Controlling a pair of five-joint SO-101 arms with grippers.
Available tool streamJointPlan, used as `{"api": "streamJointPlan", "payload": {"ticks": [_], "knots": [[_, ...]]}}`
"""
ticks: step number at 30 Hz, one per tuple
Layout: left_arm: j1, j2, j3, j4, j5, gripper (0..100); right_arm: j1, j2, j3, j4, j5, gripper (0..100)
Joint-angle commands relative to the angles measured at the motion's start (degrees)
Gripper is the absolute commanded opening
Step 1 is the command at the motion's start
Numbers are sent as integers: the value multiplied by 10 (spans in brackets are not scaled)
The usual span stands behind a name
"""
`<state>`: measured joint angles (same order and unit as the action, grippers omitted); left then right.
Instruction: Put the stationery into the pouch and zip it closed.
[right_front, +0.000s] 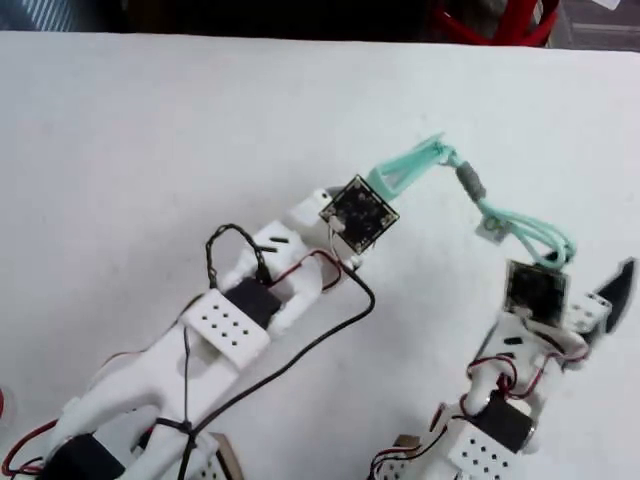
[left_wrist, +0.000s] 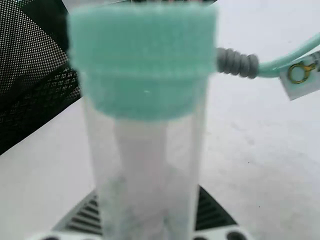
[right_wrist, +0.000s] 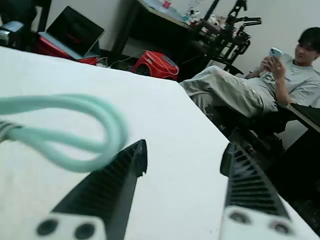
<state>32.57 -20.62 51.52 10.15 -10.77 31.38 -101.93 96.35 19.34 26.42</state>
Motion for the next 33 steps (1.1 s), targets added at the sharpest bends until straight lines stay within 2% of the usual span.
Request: {"api": "streamJointPlan", "payload": {"ticks": [1,5,7,10,15,18,22,25,28,33], "knots": [[3,40,10,7,-4,24,9,2,5,-15,-18,221],[3,40,11,9,-4,24,-48,0,5,-15,-17,52],[3,40,11,10,-5,24,-80,0,5,-15,-17,17],[3,40,11,10,-5,24,-131,0,4,-15,-18,61],[3,40,11,9,-5,24,-264,6,-22,7,-21,154],[3,40,11,10,-5,24,-308,6,-49,40,-27,167],[3,41,11,8,-5,24,-313,7,-96,81,-83,170],[3,44,8,7,-5,24,-319,34,-182,146,-95,170],[3,44,8,7,-5,24,-340,124,-287,196,-105,170],[3,44,9,7,-5,24,-335,346,-398,205,-154,170]]}}
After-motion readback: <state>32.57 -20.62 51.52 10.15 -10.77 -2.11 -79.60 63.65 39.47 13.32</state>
